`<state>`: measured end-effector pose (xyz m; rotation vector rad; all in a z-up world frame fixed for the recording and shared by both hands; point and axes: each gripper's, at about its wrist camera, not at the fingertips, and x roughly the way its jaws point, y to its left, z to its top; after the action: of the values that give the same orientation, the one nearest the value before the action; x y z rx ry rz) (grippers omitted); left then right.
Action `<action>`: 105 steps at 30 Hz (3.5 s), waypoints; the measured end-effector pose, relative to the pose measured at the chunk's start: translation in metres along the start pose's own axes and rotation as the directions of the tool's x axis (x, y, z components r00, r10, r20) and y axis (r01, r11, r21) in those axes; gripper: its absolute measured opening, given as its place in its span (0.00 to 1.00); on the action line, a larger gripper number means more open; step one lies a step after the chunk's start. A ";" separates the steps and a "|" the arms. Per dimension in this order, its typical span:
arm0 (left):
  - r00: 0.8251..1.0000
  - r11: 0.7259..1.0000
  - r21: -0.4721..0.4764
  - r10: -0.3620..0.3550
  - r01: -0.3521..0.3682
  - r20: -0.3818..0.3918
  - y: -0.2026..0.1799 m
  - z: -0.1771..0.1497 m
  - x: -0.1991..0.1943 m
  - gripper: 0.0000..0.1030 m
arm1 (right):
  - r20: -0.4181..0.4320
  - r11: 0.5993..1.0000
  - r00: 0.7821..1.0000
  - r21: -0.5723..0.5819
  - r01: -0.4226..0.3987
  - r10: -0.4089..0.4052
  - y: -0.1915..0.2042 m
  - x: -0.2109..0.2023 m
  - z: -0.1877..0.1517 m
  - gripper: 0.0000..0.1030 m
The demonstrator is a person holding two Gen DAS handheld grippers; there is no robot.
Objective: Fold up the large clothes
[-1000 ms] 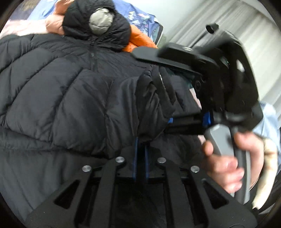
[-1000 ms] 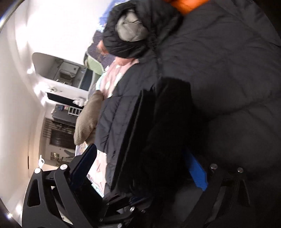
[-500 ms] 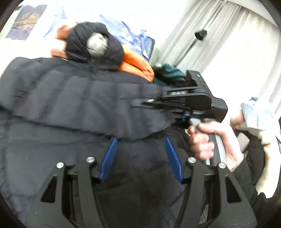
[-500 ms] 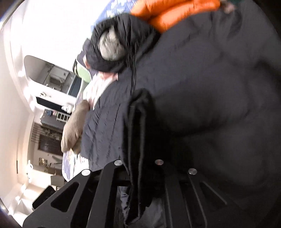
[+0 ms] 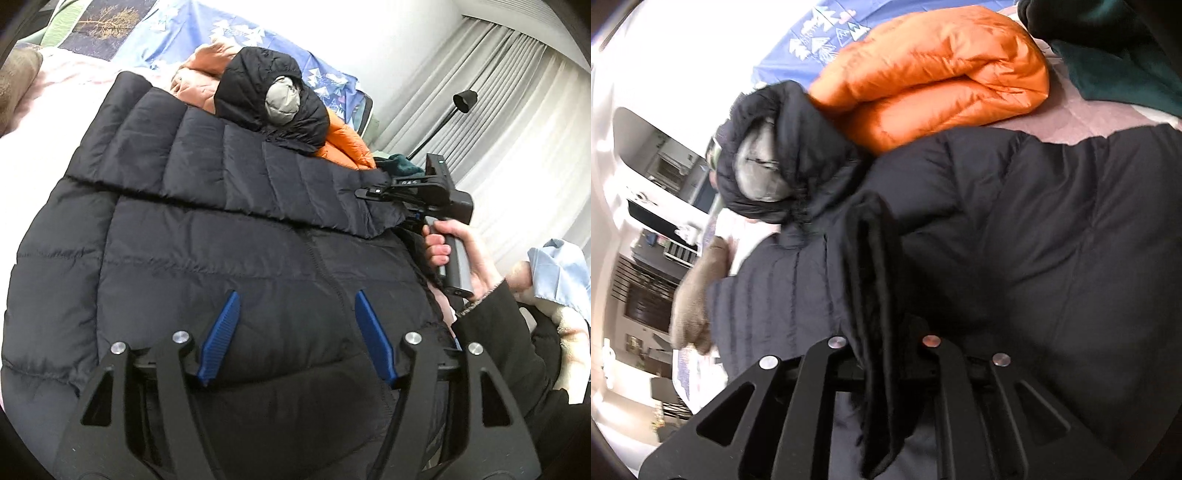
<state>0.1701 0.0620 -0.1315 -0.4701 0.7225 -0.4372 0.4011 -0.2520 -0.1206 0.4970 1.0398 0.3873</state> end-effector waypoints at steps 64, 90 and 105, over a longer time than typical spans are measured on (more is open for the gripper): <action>1.000 0.997 0.080 -0.023 0.022 0.016 -0.054 0.013 -0.017 0.72 | 0.771 0.750 0.346 0.621 -0.227 -0.534 -0.240 -0.273 -0.212 0.04; 0.959 0.965 -0.111 -0.251 0.237 -0.131 -0.072 0.110 0.072 0.82 | 0.457 0.833 0.876 -0.537 0.131 0.157 0.126 -0.071 -0.205 0.04; 0.952 0.940 -0.274 -0.254 0.202 -0.171 -0.008 0.095 0.089 0.11 | 0.337 0.775 0.935 -0.618 0.130 0.111 0.144 -0.037 -0.224 0.52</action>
<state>0.2955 0.0328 -0.1113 -0.7644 0.9331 -0.6222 0.1754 -0.1067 -0.1065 -0.0592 0.5002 0.5857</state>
